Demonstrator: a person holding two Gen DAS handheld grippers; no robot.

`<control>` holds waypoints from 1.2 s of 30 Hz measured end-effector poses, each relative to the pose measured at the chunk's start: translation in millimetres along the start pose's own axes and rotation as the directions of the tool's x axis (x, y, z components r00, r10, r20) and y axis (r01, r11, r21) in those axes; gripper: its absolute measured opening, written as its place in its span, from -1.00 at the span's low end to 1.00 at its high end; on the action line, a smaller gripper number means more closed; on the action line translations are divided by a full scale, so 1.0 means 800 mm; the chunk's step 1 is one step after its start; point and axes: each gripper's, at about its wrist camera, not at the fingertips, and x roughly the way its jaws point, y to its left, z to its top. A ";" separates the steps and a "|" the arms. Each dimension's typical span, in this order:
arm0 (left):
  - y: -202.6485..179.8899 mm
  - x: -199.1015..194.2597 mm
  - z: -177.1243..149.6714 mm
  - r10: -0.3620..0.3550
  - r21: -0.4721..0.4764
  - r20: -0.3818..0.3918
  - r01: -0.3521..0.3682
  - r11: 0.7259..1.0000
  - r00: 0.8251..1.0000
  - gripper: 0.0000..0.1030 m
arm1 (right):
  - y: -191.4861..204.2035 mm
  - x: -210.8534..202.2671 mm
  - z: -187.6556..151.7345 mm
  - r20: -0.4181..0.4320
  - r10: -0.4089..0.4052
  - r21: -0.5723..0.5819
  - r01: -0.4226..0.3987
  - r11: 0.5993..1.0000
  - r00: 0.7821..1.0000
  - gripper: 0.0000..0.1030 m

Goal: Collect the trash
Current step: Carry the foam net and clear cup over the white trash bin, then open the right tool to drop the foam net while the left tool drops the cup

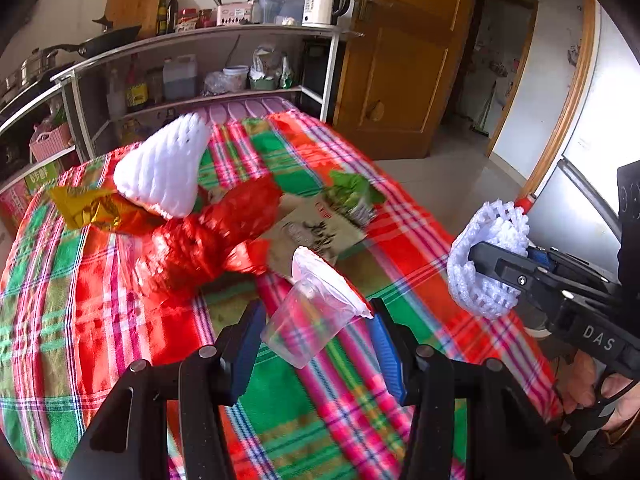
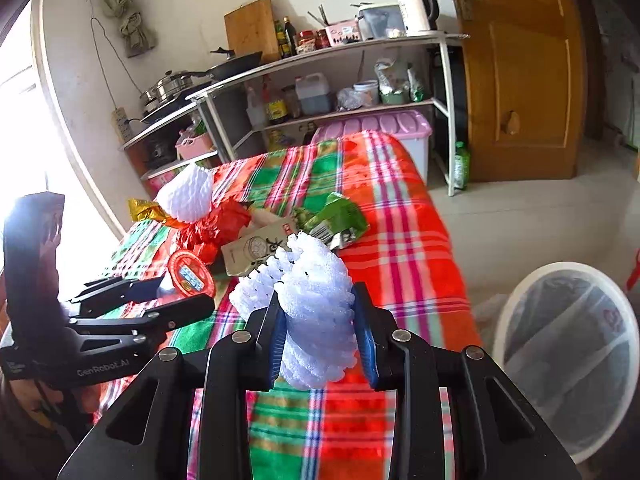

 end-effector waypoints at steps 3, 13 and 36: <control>-0.025 -0.008 0.010 -0.001 0.032 0.020 0.000 0.999 1.000 0.02 | -0.010 -0.025 0.002 0.036 -0.035 0.001 0.035 0.999 0.999 -0.38; -0.102 -0.008 0.044 -0.109 0.088 0.061 0.103 0.991 0.992 0.02 | -0.072 -0.099 -0.003 0.103 -0.177 0.058 0.172 0.983 0.979 -0.38; -0.268 0.129 0.051 -0.275 0.155 -0.153 0.297 0.942 0.949 0.03 | -0.241 -0.140 -0.059 -0.023 -0.447 0.195 0.443 0.875 0.894 -0.37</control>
